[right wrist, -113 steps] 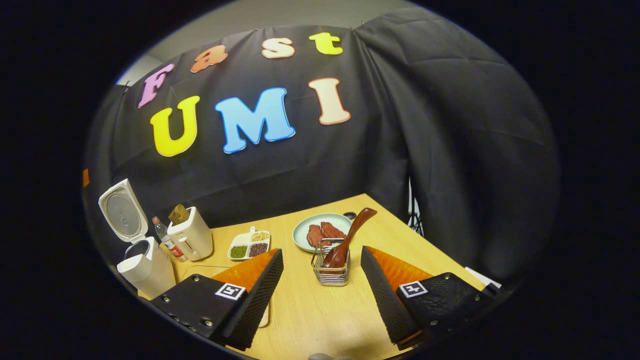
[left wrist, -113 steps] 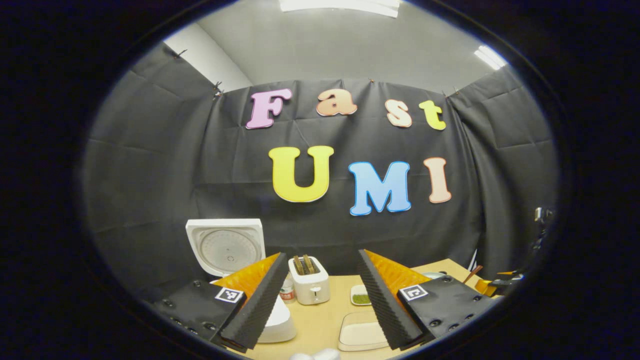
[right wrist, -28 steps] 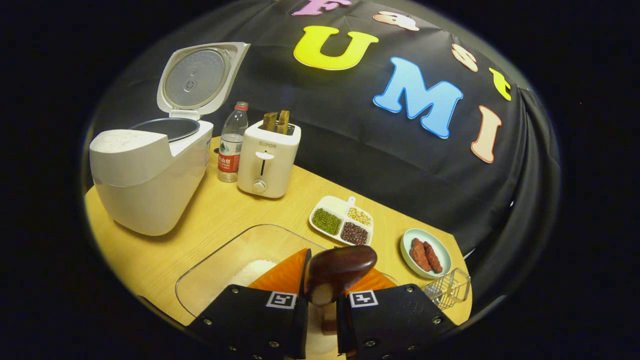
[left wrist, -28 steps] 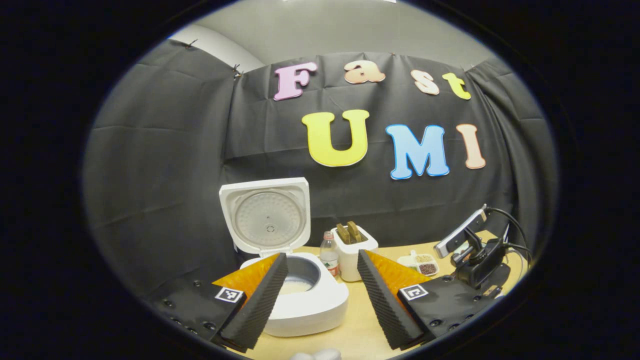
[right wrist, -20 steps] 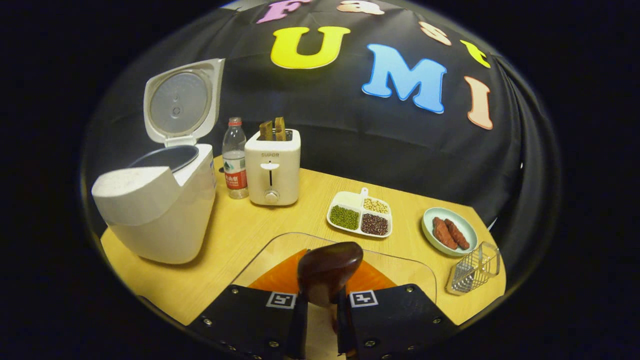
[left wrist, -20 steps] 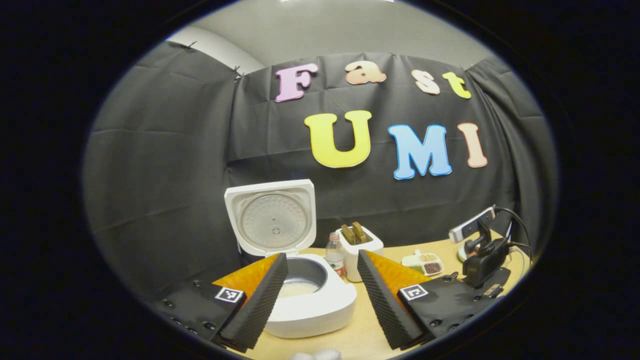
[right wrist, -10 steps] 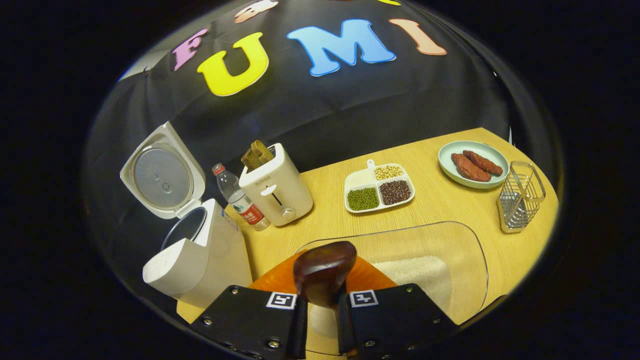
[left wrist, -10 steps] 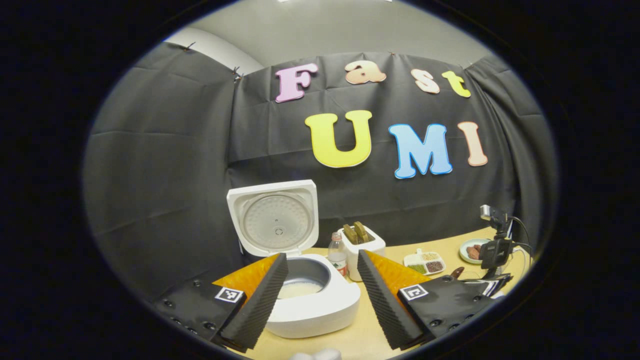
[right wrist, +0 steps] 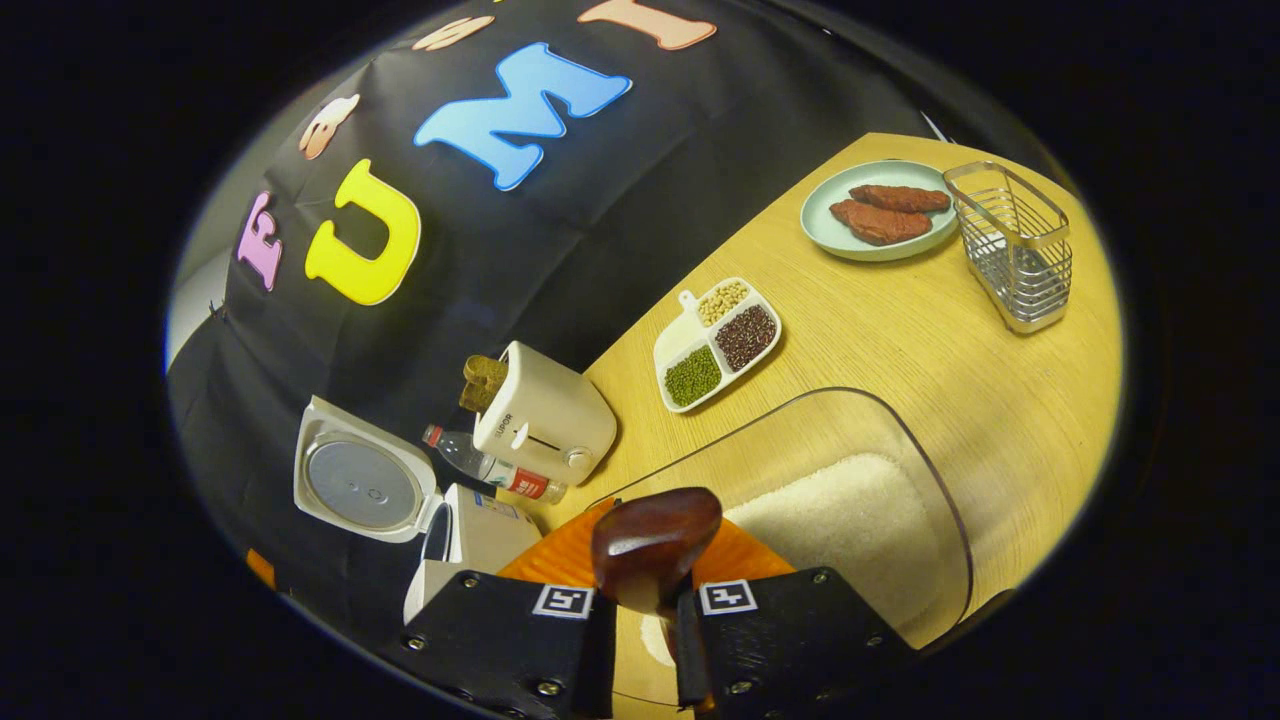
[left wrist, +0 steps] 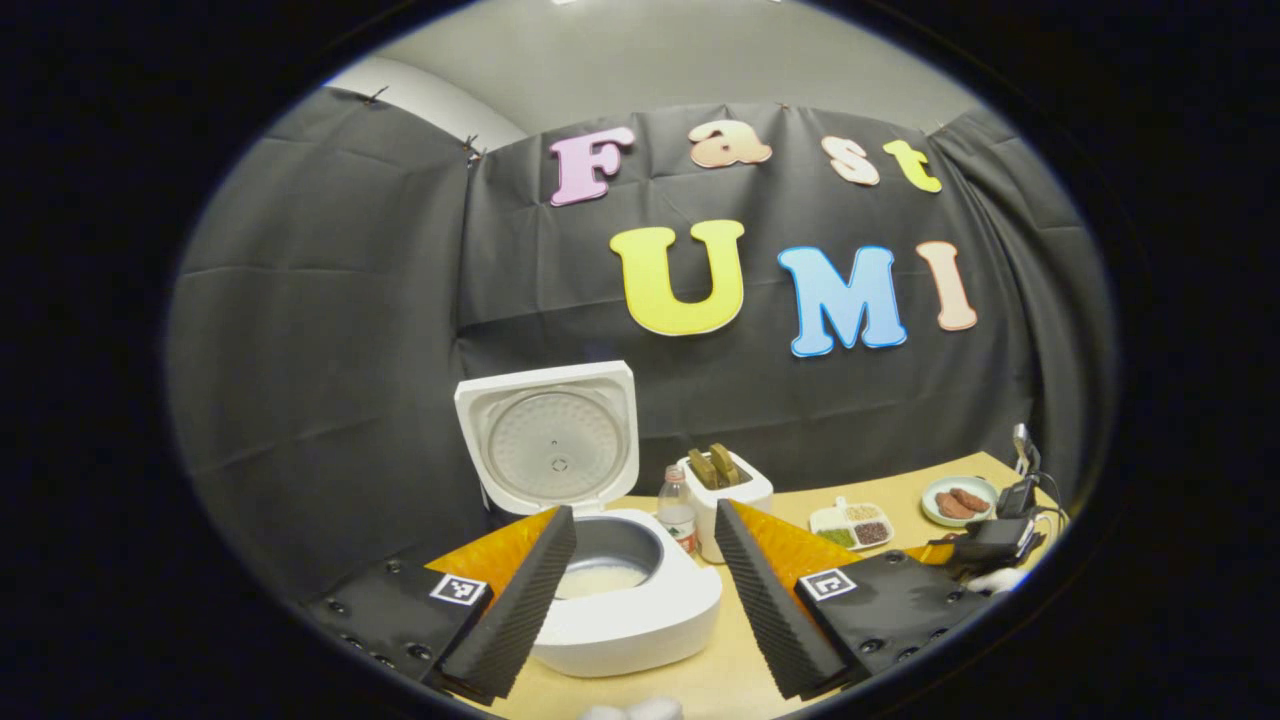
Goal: Close the left gripper, press the button to open the rice cooker; take a wooden spoon from the chopstick holder with the right hand, scoop a spoonful of rice and pour it into the rice cooker, then put the wooden spoon back into the chopstick holder.
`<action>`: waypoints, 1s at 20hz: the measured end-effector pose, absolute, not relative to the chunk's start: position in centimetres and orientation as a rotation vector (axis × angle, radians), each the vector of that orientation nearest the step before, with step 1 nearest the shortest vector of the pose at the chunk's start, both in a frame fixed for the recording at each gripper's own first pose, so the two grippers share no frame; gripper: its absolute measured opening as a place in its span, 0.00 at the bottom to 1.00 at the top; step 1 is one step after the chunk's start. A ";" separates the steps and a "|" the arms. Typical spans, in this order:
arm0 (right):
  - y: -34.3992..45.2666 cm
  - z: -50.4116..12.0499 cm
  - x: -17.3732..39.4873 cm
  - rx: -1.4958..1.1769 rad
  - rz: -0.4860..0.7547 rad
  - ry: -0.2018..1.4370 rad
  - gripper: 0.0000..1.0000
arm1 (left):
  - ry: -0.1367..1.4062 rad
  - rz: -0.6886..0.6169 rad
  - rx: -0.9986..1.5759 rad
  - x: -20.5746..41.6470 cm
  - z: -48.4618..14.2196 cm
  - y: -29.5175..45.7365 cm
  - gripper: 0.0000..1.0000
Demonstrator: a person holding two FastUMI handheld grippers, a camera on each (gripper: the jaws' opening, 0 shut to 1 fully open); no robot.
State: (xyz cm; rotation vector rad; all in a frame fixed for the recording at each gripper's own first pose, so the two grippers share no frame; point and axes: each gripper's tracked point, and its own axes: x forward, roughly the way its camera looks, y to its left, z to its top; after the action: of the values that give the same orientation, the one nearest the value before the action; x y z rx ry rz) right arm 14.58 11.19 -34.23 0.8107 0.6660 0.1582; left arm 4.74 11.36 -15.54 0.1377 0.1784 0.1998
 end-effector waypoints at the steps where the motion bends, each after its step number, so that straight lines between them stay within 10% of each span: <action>1: 10.7 -33.9 14.5 0.832 0.165 0.657 0.25 | 0.175 0.200 0.140 4.6 -15.4 11.4 0.99; 20: 4.8 -26.4 15.0 1.009 0.126 0.523 0.24 | 0.141 0.180 0.149 4.3 -13.8 10.4 0.99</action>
State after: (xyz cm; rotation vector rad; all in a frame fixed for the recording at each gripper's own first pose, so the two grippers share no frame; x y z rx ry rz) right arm 14.95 4.76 -26.43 1.0090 0.5230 0.1260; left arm 4.30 10.41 -13.76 0.1494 0.1415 0.1795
